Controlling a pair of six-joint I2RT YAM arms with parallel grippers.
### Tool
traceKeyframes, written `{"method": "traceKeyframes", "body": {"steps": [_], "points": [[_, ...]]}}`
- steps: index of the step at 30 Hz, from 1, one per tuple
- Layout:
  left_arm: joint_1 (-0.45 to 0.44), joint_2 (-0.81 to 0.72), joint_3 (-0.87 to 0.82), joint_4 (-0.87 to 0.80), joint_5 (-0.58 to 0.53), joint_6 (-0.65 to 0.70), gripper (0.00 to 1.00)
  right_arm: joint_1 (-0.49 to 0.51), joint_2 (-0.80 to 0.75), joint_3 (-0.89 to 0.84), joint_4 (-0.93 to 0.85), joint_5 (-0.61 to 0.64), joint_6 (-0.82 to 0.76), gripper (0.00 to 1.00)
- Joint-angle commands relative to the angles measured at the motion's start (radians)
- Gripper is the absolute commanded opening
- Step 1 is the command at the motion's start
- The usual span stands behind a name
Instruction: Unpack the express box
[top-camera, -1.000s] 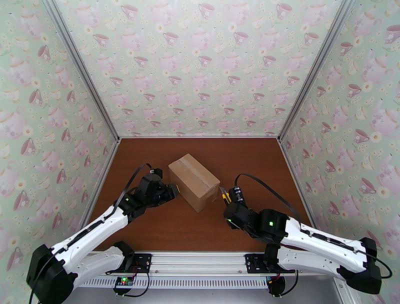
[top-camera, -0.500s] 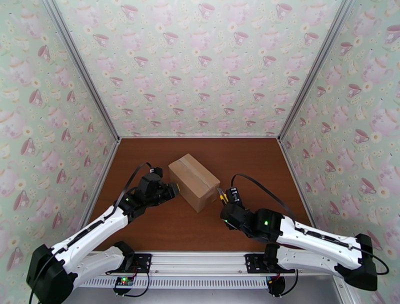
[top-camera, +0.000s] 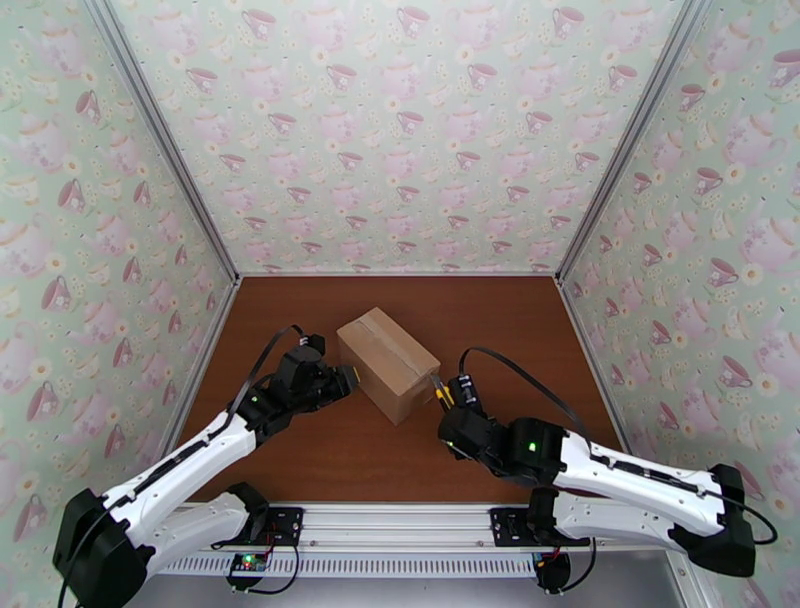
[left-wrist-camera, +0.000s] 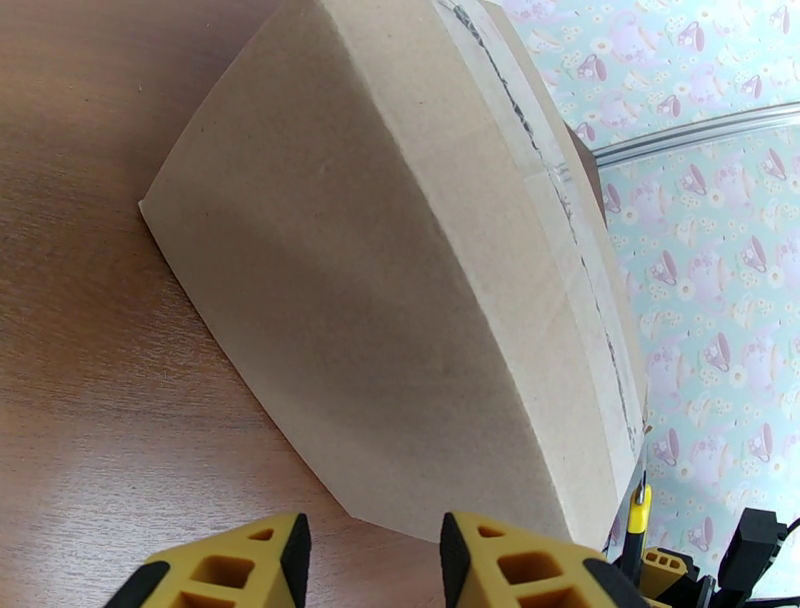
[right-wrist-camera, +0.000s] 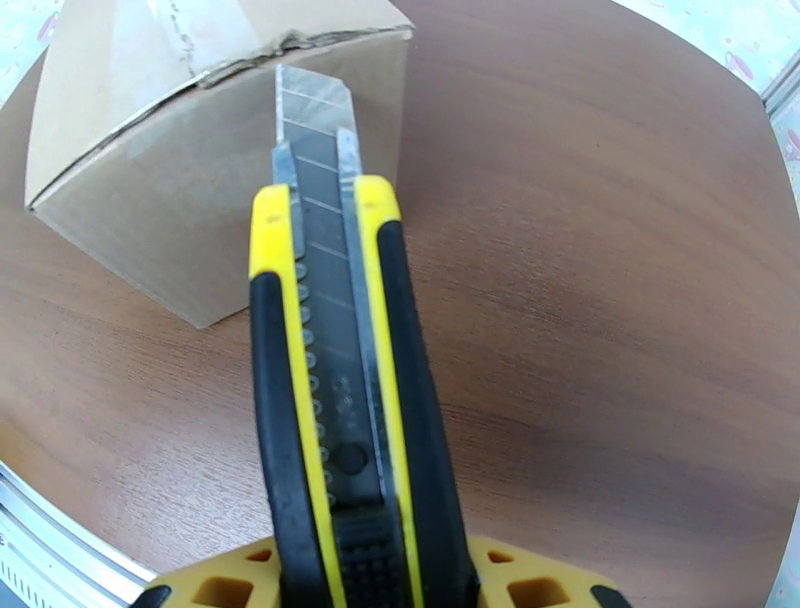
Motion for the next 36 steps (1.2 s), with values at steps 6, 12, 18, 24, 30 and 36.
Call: {"method": "traceKeyframes", "body": {"steps": [6, 12, 18, 24, 30, 36], "points": [[-0.008, 0.006, 0.009, 0.014, -0.017, -0.005, 0.42, 0.007, 0.026, 0.044, -0.032, 0.059, 0.054, 0.0], [-0.008, 0.004, 0.009, 0.015, -0.014, -0.007, 0.42, 0.008, 0.036, 0.05, -0.038, 0.065, 0.061, 0.0], [-0.01, 0.002, 0.009, 0.016, -0.013, -0.008, 0.42, 0.007, 0.036, 0.053, -0.03, 0.066, 0.055, 0.0], [-0.011, 0.007, 0.009, 0.016, -0.012, -0.011, 0.42, 0.007, 0.047, 0.059, -0.027, 0.064, 0.049, 0.0], [-0.012, 0.008, 0.009, 0.016, -0.012, -0.008, 0.42, 0.007, 0.054, 0.065, -0.023, 0.065, 0.044, 0.0], [-0.011, 0.008, 0.007, 0.016, -0.012, -0.01, 0.42, 0.007, 0.058, 0.071, -0.024, 0.065, 0.04, 0.0]]}}
